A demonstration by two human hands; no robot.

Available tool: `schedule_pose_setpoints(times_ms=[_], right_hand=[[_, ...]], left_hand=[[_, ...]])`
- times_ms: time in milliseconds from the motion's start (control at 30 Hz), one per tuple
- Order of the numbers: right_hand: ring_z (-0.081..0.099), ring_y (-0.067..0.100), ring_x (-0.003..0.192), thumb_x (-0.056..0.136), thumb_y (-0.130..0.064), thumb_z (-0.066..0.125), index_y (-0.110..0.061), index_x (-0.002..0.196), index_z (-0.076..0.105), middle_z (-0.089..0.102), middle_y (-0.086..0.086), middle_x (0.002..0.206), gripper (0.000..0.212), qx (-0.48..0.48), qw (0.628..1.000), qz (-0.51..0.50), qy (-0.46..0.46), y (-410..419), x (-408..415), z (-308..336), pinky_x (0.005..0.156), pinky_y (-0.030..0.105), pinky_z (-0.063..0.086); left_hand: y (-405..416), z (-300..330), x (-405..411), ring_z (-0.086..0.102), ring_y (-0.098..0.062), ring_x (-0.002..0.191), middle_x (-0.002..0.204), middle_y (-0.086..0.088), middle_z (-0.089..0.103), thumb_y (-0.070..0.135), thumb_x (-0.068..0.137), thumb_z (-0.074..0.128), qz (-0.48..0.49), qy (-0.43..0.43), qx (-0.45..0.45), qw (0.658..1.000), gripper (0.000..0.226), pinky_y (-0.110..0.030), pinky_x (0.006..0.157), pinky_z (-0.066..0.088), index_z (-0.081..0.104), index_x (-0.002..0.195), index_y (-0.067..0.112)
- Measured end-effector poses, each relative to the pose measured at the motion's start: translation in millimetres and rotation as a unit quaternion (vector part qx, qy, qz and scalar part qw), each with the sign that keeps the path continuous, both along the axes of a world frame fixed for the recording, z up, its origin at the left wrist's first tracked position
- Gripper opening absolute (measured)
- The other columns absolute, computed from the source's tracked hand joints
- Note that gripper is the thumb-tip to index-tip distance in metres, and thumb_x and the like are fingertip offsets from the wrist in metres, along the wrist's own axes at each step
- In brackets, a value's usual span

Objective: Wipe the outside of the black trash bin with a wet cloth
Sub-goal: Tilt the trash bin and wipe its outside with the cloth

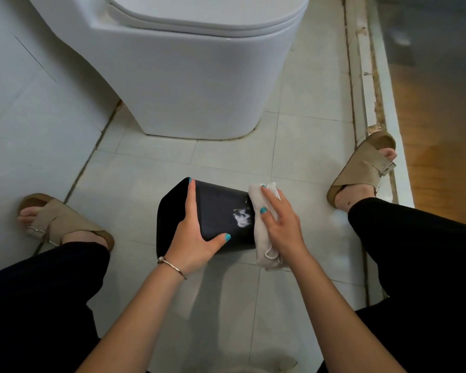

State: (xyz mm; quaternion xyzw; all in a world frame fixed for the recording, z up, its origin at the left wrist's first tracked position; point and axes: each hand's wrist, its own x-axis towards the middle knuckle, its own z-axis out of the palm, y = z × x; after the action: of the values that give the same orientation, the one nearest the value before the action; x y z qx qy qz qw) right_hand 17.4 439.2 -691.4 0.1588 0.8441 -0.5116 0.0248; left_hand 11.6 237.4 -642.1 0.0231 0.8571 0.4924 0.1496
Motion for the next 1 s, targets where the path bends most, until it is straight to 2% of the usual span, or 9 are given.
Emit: schedule_pose_setpoints(times_ms=[67, 167, 267, 433, 567, 700, 800, 900, 1000], right_hand=[[0.024, -0.003, 0.138, 0.098, -0.013, 0.052, -0.043, 0.141, 0.043, 0.030, -0.006, 0.158, 0.054, -0.001, 0.999, 0.021, 0.028, -6, -1, 4, 0.097, -0.006, 0.015], [0.023, -0.007, 0.134, 0.098, -0.013, 0.053, -0.048, 0.139, 0.040, 0.032, -0.008, 0.156, 0.055, -0.009, 0.998, 0.041, 0.049, -12, -2, 6, 0.098, -0.006, 0.016], [0.024, -0.006, 0.136, 0.099, -0.013, 0.051, -0.048, 0.140, 0.038, 0.034, -0.008, 0.156, 0.055, -0.027, 0.999, 0.017, 0.035, -9, -2, 4, 0.099, -0.005, 0.017], [0.033, 0.012, 0.142, 0.099, -0.012, 0.048, -0.040, 0.147, 0.035, 0.039, -0.005, 0.153, 0.057, -0.044, 0.998, -0.038, 0.007, -1, -1, -5, 0.114, 0.025, 0.027], [0.034, 0.015, 0.142, 0.100, -0.015, 0.047, -0.037, 0.151, 0.029, 0.037, -0.004, 0.155, 0.058, -0.039, 0.997, -0.057, -0.018, 1, 2, -5, 0.116, 0.032, 0.029], [0.035, 0.015, 0.141, 0.098, -0.015, 0.049, -0.038, 0.150, 0.030, 0.039, -0.004, 0.153, 0.059, -0.027, 0.999, -0.035, -0.009, -5, 3, 1, 0.113, 0.024, 0.028], [0.037, 0.014, 0.140, 0.097, -0.014, 0.051, -0.038, 0.149, 0.032, 0.042, -0.005, 0.150, 0.060, -0.025, 0.999, -0.019, 0.013, -10, 2, 7, 0.108, 0.016, 0.026], [0.039, 0.013, 0.138, 0.097, -0.017, 0.052, -0.043, 0.148, 0.031, 0.043, -0.005, 0.149, 0.060, -0.036, 0.999, -0.005, 0.013, -14, 2, 10, 0.106, 0.017, 0.029], [0.036, 0.011, 0.139, 0.097, -0.015, 0.052, -0.036, 0.149, 0.032, 0.042, -0.016, 0.142, 0.060, -0.044, 0.999, 0.000, 0.032, -17, 2, 14, 0.110, 0.020, 0.028]], left_hand=[[2, -1, 1, 0.039, 0.034, 0.092, 0.111, 0.039, 0.032, 0.009, 0.074, 0.080, 0.001, 0.004, -0.003, 1.000, 0.120, 0.007, 0.074, 0.032, -0.010, 0.151, 0.034], [2, -1, -1, 0.043, 0.032, 0.088, 0.105, 0.039, 0.032, 0.012, 0.076, 0.079, -0.002, 0.008, -0.011, 1.000, 0.119, 0.006, 0.072, 0.033, -0.011, 0.151, 0.034], [1, -1, -3, 0.049, 0.025, 0.085, 0.102, 0.037, 0.037, 0.013, 0.077, 0.078, -0.003, 0.001, -0.011, 1.000, 0.119, 0.004, 0.072, 0.037, -0.013, 0.149, 0.038], [-4, 0, -5, 0.054, 0.012, 0.082, 0.098, 0.035, 0.040, 0.015, 0.076, 0.078, -0.017, 0.000, -0.018, 1.000, 0.120, 0.000, 0.071, 0.041, -0.015, 0.147, 0.042], [-7, 0, 0, 0.048, 0.027, 0.088, 0.108, 0.043, 0.029, 0.013, 0.077, 0.078, -0.028, -0.009, -0.010, 1.000, 0.121, 0.004, 0.074, 0.037, -0.016, 0.146, 0.044], [-4, 0, 4, 0.034, 0.038, 0.094, 0.116, 0.047, 0.017, 0.009, 0.077, 0.077, -0.027, -0.014, 0.002, 1.000, 0.121, 0.008, 0.079, 0.031, -0.015, 0.147, 0.042], [1, 3, 2, 0.037, 0.037, 0.091, 0.112, 0.045, 0.020, 0.008, 0.078, 0.076, -0.023, -0.020, 0.003, 1.000, 0.119, 0.007, 0.075, 0.032, -0.015, 0.148, 0.039], [7, 8, -2, 0.052, 0.016, 0.086, 0.104, 0.037, 0.032, 0.011, 0.079, 0.076, -0.022, -0.021, -0.007, 0.999, 0.120, 0.003, 0.073, 0.037, -0.017, 0.148, 0.039], [14, 13, -4, 0.057, -0.011, 0.093, 0.102, 0.013, 0.042, 0.013, 0.080, 0.075, -0.025, -0.013, -0.020, 0.999, 0.119, -0.007, 0.073, 0.043, -0.020, 0.148, 0.036]])
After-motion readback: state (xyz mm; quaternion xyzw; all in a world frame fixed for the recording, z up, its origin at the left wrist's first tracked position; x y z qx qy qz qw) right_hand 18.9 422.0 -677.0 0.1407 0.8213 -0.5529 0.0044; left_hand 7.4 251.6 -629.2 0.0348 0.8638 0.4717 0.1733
